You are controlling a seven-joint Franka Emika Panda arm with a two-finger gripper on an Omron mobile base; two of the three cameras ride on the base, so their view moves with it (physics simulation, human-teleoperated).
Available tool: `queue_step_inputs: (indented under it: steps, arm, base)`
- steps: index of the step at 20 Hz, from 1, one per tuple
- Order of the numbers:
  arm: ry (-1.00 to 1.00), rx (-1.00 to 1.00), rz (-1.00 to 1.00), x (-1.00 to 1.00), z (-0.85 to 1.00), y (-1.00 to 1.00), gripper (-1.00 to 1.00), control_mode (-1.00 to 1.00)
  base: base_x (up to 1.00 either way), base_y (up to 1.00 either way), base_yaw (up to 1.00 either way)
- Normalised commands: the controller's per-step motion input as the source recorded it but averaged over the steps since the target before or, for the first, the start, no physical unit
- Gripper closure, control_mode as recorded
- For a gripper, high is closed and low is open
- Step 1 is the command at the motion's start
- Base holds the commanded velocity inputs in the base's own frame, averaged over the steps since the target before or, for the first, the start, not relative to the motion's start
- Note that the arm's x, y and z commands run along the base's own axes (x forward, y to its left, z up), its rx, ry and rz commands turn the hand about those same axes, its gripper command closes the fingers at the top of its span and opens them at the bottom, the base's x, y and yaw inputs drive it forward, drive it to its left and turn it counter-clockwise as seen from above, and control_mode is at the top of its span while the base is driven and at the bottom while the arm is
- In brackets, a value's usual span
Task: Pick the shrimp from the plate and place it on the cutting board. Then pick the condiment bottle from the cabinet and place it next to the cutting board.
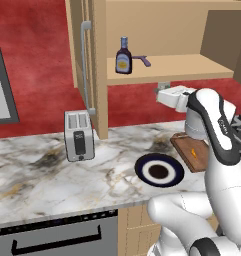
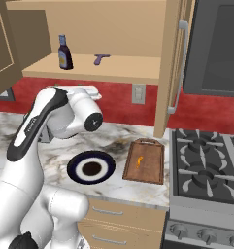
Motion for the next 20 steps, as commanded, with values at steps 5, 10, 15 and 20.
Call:
queue_step_inputs:
  steps: [5,10,15,20]
  arm:
    - [0.02,0.03,0.00,0.00,0.24,0.06,-1.00,-1.00]
    - [0.02,0.02,0.00,0.00,0.21,0.03,-1.00,-1.00]
    - [0.01,0.00,0.00,0.00,0.22,0.05,-1.00,-1.00]
    - [0.00,0.00,0.00,0.00,0.19,0.09,-1.00,-1.00]
  base:
    - [0.00,0.00,0.00]
    - [0.00,0.00,0.00]
    - [0.00,0.00,0.00]
    - [0.00,0.00,0.00]
